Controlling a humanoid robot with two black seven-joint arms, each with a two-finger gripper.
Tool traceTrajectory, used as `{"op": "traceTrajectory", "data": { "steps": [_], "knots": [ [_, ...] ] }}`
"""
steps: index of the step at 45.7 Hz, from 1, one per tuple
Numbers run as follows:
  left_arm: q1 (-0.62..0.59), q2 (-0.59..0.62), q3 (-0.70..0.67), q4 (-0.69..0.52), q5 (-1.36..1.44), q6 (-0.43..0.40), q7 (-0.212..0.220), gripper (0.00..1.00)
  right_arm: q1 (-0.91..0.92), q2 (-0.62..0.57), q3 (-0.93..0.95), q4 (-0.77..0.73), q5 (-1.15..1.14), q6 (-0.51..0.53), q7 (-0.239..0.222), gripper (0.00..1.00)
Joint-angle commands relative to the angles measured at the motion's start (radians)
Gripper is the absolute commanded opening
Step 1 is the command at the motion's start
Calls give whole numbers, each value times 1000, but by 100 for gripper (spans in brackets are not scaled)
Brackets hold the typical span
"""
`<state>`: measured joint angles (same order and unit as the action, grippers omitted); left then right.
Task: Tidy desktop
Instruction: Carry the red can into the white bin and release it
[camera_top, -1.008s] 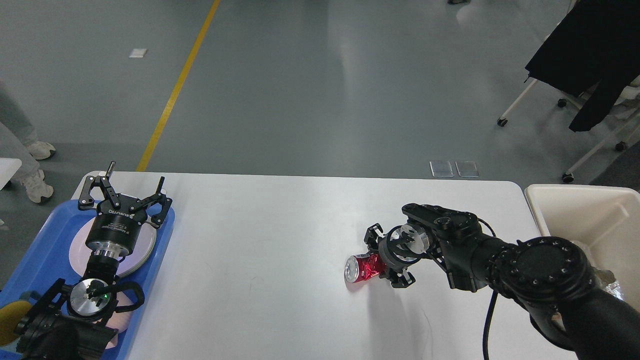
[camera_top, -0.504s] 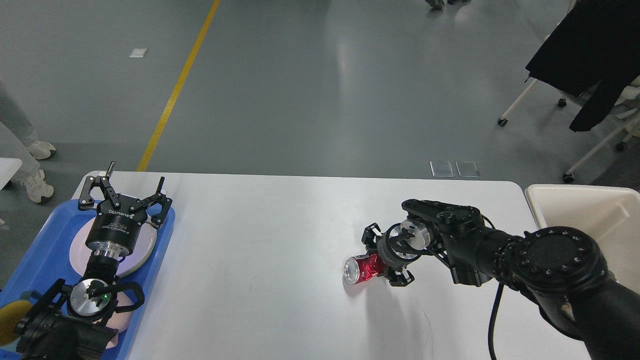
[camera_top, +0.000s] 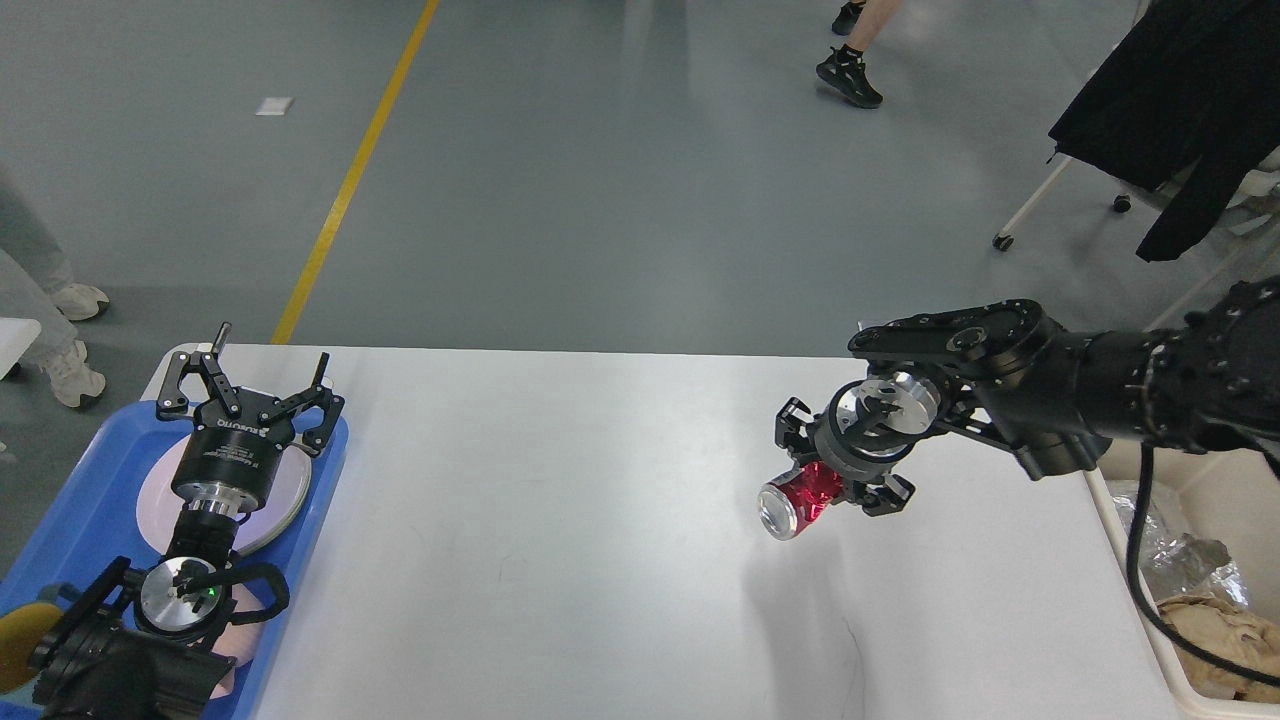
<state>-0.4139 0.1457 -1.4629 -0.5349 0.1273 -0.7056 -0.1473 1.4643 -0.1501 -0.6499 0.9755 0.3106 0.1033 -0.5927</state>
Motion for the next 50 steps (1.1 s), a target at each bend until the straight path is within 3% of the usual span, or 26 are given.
{"op": "traceTrajectory", "data": {
  "steps": [1,4,8,11,16,24,37,41,46,50],
  "knots": [
    [0,0,1,0,0,0,0,97,183,-40,-132,179,2,97,7,0],
    [0,0,-1,0,0,0,0,97,287,-55,-227,245,2,180,14,0],
    [0,0,-1,0,0,0,0,97,434,-59,-361,325,1,334,71,0],
    [0,0,1,1,0,0,0,97,511,-52,-467,360,-2,426,143,0],
    [0,0,-1,1,0,1,0,97,611,-55,-600,414,-40,559,304,0],
    [0,0,-1,1,0,1,0,97,723,-62,-712,528,-232,651,461,0],
    [0,0,-1,1,0,1,0,97,812,-111,-718,612,-263,638,501,0],
    [0,0,-1,1,0,1,-1,97,812,-114,-760,605,-277,633,547,0],
    [1,0,-1,1,0,1,0,97,805,-126,-830,583,-320,625,639,0],
    [1,0,-1,1,0,1,-1,97,766,-172,-876,549,-355,616,652,0]
  ]
}}
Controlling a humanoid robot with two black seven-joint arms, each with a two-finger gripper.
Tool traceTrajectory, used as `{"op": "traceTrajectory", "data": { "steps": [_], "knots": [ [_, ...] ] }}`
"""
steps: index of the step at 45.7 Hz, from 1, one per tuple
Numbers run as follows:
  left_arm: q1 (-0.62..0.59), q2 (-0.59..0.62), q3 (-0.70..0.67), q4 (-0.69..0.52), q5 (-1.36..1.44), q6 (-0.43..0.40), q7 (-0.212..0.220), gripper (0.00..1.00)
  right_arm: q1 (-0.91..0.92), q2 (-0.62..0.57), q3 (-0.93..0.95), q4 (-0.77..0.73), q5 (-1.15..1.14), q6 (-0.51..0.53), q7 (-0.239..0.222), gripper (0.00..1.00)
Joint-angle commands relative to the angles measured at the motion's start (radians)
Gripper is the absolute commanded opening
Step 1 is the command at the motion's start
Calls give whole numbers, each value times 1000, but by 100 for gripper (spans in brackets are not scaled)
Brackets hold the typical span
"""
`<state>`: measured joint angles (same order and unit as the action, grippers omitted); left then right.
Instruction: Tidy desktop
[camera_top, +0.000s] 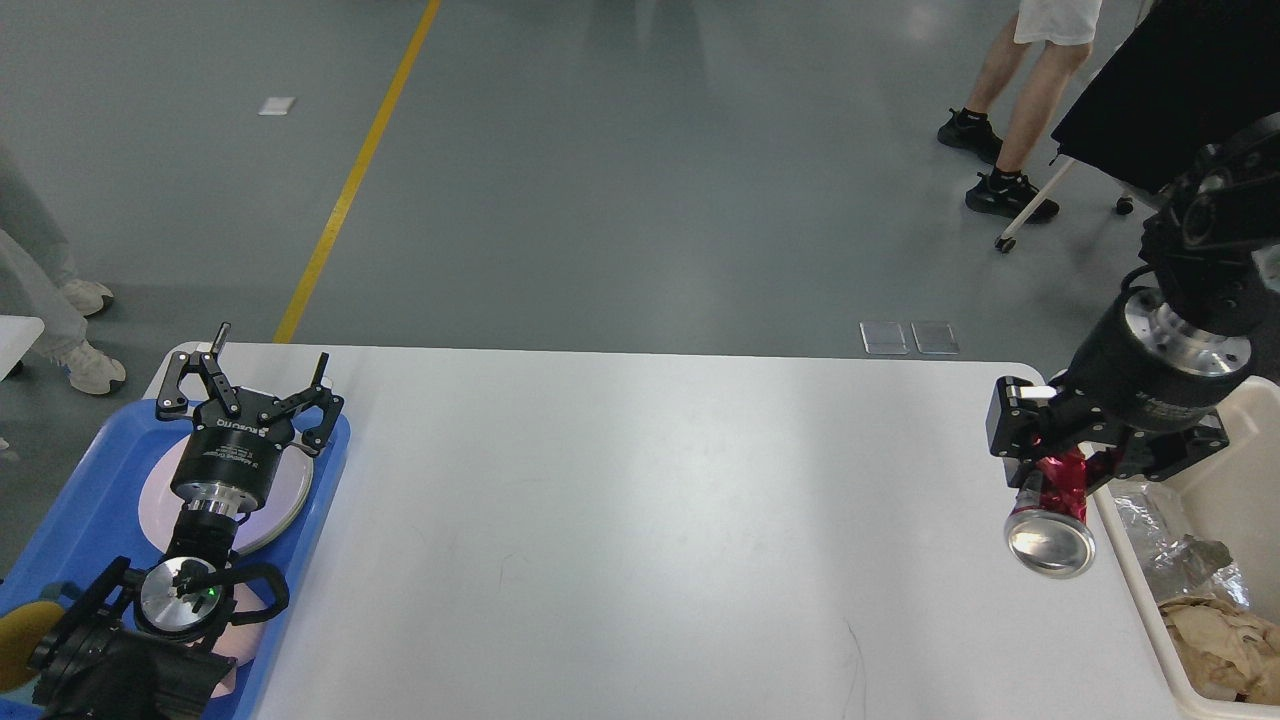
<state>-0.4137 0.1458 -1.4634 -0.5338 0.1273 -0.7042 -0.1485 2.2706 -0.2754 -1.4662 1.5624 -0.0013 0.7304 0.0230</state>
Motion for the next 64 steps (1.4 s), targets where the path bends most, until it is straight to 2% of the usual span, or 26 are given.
{"op": "traceTrajectory", "data": {
  "steps": [1,9,20,30,34,39,46,50,57,64],
  "knots": [
    [1,0,0,0,0,0,1,97,-60,-63,-69,-51,-49,-17,35,0],
    [1,0,2,0,0,0,0,97,-270,-234,-99,-275,-65,-29,35,0],
    [1,0,2,0,0,0,1,97,-675,-407,36,-752,-78,-26,37,0],
    [1,0,2,0,0,0,1,97,-1115,-416,295,-1165,-80,-45,35,0],
    [1,0,2,0,0,0,1,97,-1249,-380,374,-1280,-80,-94,32,0],
    [0,0,0,0,0,0,1,97,-1372,-321,400,-1340,-78,-232,28,0],
    [0,0,0,0,0,0,0,97,-1502,-255,451,-1345,-75,-537,15,0],
    [0,0,0,0,0,0,0,97,-1612,-216,471,-1363,-75,-678,15,0],
    [0,0,0,0,0,0,0,97,-1724,-139,481,-1484,-72,-755,12,0],
    [0,0,0,0,-2,0,0,97,-1744,-130,481,-1487,-66,-763,-1,0]
  ]
}}
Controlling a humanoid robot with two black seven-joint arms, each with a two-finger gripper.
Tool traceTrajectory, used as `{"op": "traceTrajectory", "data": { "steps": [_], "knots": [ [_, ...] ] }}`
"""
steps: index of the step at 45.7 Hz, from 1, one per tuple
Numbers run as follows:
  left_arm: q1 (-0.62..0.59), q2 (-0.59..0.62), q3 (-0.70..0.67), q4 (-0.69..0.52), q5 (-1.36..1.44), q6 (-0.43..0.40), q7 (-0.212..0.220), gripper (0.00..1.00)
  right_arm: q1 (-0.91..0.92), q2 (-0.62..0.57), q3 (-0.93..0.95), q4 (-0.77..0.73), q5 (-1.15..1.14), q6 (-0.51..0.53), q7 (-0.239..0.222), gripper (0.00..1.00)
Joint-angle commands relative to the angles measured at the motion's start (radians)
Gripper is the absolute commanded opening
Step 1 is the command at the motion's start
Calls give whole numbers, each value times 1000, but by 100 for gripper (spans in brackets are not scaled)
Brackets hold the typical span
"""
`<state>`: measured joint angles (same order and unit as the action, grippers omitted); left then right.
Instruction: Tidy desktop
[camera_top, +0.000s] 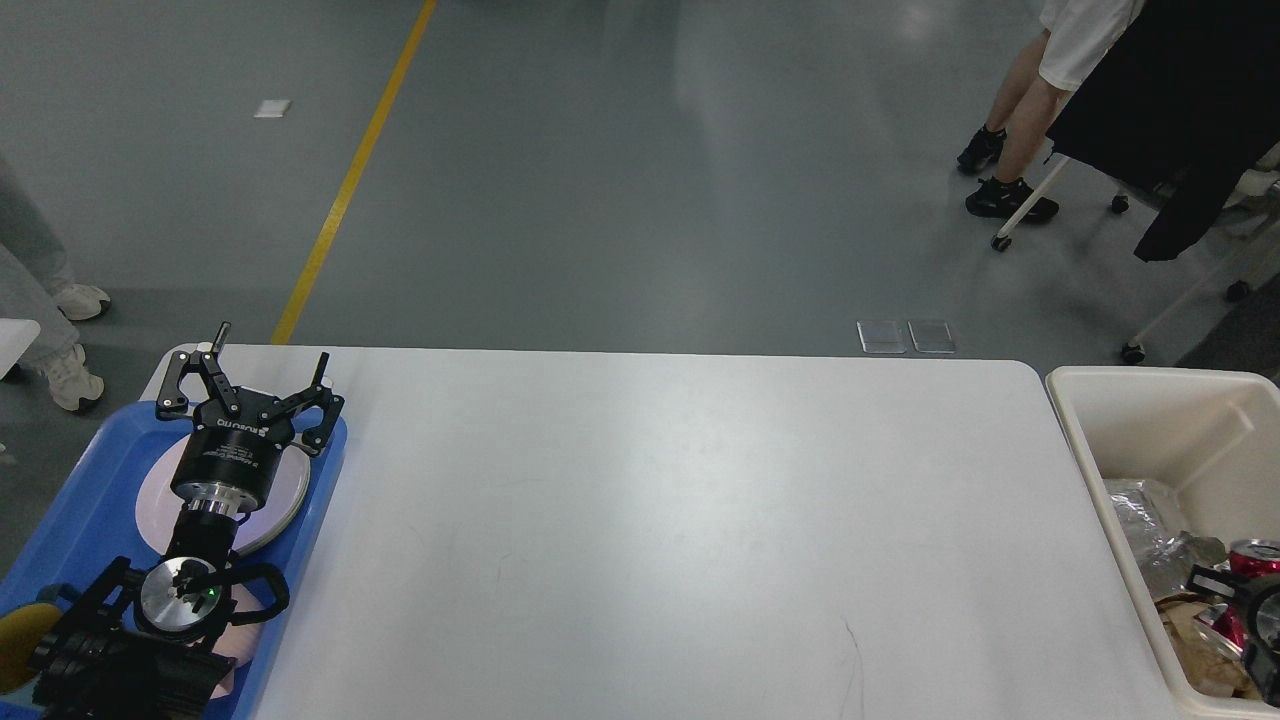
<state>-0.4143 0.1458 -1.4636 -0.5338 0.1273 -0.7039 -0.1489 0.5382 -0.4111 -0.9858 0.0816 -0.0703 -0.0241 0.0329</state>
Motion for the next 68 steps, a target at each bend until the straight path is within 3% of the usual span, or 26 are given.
{"op": "traceTrajectory", "data": {
  "steps": [1,9,12,17,18,28,40,51,60,68],
  "knots": [
    [0,0,0,0,0,0,2,97,-12,6,1,-6,1,-8,-14,0],
    [0,0,0,0,0,0,0,97,-30,8,-4,-6,-3,-10,-14,2],
    [0,0,2,0,0,0,0,97,-34,11,-8,-6,-6,-13,-14,31],
    [0,0,0,0,0,0,0,97,-34,8,-4,-8,-5,-82,-13,97],
    [0,0,0,0,0,0,0,97,-35,8,-4,-8,-5,-97,-10,100],
    [0,0,0,0,0,0,2,97,-34,11,32,-6,0,-125,-8,100],
    [0,1,0,0,0,0,2,97,22,-2,229,17,-8,-123,-8,100],
    [0,0,0,0,0,0,0,97,107,-66,856,116,-37,-119,8,100],
    [0,0,0,0,0,0,0,97,124,-137,1406,248,-40,-111,94,100],
    [0,0,2,0,0,0,0,97,94,-180,1768,446,-127,2,98,100]
  ]
}}
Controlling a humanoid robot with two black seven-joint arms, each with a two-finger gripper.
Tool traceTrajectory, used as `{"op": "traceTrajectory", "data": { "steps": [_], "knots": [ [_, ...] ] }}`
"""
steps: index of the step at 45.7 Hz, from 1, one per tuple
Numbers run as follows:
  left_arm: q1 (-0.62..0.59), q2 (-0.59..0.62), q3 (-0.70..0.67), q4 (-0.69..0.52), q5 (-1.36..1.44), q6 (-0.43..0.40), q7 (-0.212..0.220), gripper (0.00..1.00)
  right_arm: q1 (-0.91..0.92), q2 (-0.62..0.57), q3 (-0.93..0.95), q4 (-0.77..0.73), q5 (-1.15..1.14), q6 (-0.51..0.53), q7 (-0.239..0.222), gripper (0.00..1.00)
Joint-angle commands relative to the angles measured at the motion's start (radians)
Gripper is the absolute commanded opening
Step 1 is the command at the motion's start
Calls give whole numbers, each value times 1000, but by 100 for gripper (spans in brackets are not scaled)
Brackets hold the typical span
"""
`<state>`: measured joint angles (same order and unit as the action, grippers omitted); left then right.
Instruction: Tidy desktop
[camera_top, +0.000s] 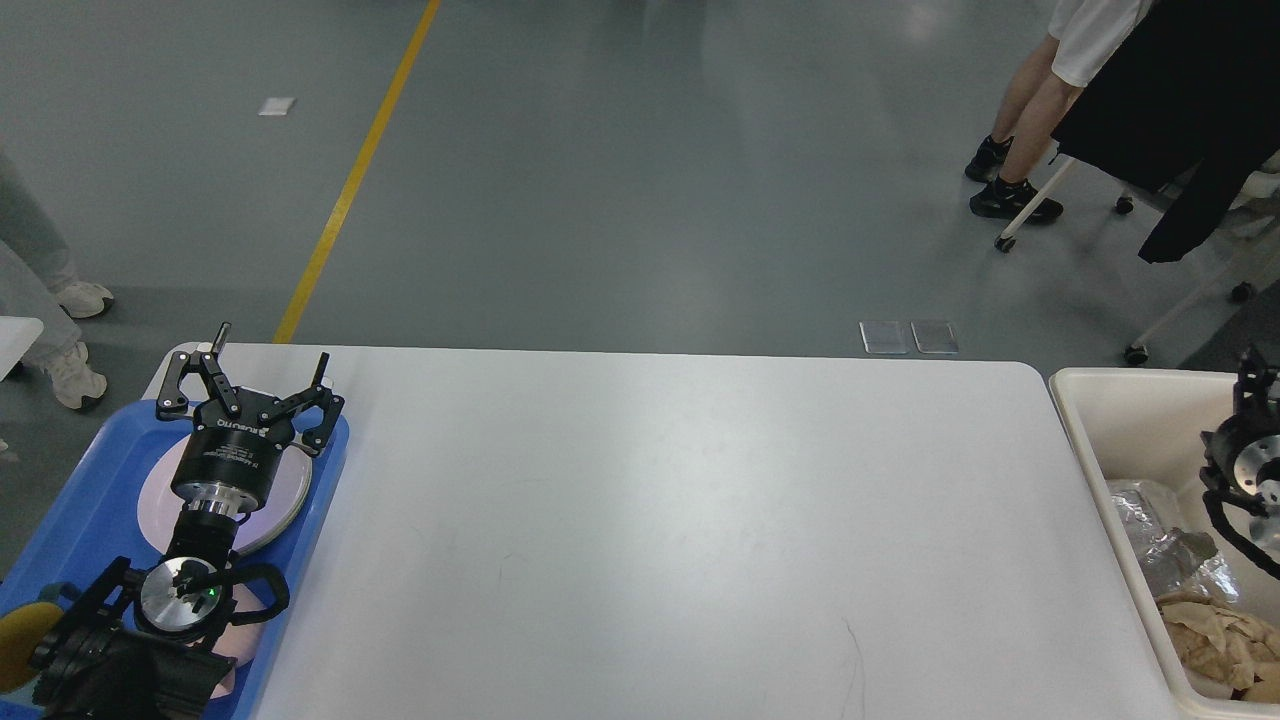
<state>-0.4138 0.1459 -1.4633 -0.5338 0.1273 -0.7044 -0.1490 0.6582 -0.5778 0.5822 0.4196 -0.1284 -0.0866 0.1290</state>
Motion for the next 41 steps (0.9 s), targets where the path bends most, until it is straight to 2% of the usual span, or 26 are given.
{"op": "traceTrajectory", "data": {
  "steps": [1,6,14,18,23,26,31,38,41],
  "knots": [
    [0,0,0,0,0,0,0,97,-40,-7,240,126,-91,76,1,100],
    [1,0,0,0,0,0,0,97,-115,25,448,249,-175,113,9,100],
    [1,0,0,0,0,0,0,97,-267,171,751,412,-263,206,27,100],
    [1,0,1,0,0,0,0,97,-310,242,806,461,-339,214,38,100],
    [1,0,0,0,0,0,0,97,-367,306,878,482,-411,215,133,100],
    [1,0,0,0,0,0,0,97,-376,323,878,475,-415,220,168,100],
    [1,0,0,0,0,0,0,97,-377,326,880,464,-401,243,167,100],
    [0,0,1,0,0,0,0,97,-377,329,886,438,-301,358,169,100],
    [0,0,0,0,0,0,0,97,-379,332,886,441,-296,367,175,100]
  ]
}}
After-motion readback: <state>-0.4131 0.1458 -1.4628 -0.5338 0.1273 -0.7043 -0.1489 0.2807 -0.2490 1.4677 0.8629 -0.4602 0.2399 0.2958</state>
